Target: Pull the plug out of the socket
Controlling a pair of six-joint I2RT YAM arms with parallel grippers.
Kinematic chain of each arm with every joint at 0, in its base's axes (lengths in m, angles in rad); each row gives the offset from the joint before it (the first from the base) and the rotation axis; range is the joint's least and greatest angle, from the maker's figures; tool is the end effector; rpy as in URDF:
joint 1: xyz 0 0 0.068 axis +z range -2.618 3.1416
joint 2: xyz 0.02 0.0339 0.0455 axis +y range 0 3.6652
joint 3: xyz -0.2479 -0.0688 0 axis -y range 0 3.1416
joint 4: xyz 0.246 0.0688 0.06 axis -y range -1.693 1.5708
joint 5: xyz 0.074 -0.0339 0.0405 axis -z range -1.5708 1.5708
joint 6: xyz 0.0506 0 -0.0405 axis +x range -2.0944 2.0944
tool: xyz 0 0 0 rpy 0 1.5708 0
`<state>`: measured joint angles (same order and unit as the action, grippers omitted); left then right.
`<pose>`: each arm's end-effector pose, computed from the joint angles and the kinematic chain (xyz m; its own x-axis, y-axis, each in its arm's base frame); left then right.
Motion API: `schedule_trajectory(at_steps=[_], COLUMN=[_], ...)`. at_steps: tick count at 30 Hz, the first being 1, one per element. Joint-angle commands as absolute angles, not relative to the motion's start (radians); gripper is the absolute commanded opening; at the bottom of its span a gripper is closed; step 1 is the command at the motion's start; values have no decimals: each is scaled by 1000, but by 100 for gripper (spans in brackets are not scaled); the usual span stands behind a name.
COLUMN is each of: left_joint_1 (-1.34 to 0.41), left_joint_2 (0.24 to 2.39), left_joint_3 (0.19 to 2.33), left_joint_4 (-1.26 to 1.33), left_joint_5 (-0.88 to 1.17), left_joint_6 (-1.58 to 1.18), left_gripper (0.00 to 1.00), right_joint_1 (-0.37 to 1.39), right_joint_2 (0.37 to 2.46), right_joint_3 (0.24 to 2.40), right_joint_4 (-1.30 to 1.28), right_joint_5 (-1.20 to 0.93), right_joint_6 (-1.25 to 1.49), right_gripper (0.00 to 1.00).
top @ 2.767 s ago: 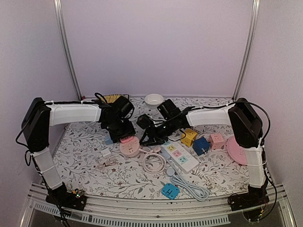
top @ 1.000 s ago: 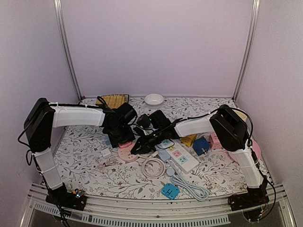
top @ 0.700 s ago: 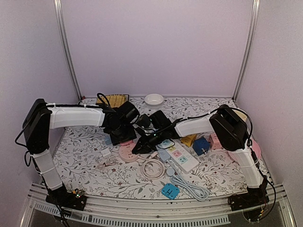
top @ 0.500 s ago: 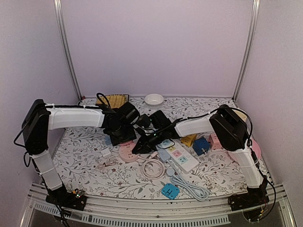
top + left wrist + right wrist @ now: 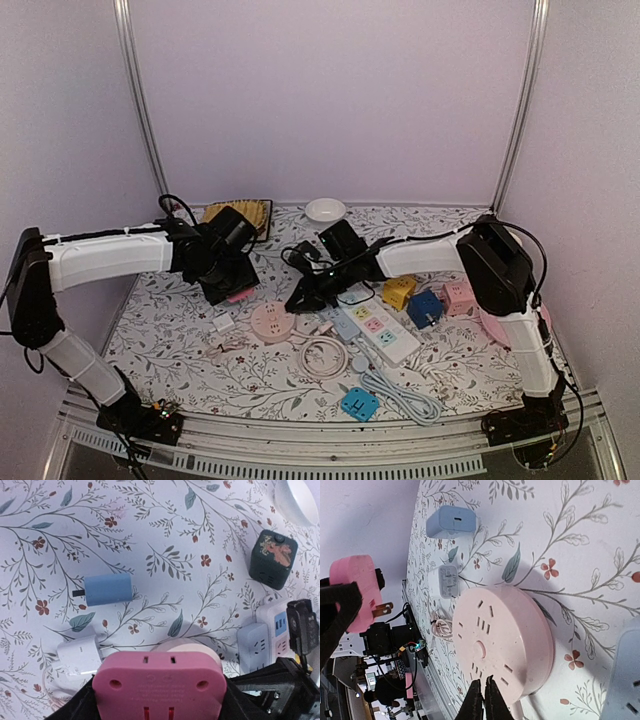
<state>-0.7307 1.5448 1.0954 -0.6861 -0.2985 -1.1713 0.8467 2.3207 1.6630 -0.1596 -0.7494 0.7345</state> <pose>0.2429 -0.1977 0.1975 -0.7652 -0.4966 -0.4097 -0.4099 0.8665 -0.2848 0.3030 0.3946 0.1110 -0.9331 -0.3144 -0.1748 -0.3124 0.4670 0.8273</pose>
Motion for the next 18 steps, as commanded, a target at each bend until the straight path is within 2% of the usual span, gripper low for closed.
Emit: schedule_trajectory(at_steps=[1, 9, 18], left_joint_1=[-672, -624, -580], left_joint_2=[1512, 1655, 1889], left_joint_3=[1083, 1240, 1432], left_joint_4=[-659, -686, -726], left_joint_5=[-262, -217, -163], left_joint_6=[-1106, -996, -937], left_gripper=[56, 56, 57], right_joint_1=[832, 798, 714], right_joint_2=[2197, 1994, 1693], right_joint_3=[1711, 1684, 1489], right_joint_4=[-230, -347, -403], right_joint_5=[-645, -432, -211], right_joint_6=[631, 471, 400], right_gripper=[6, 13, 30])
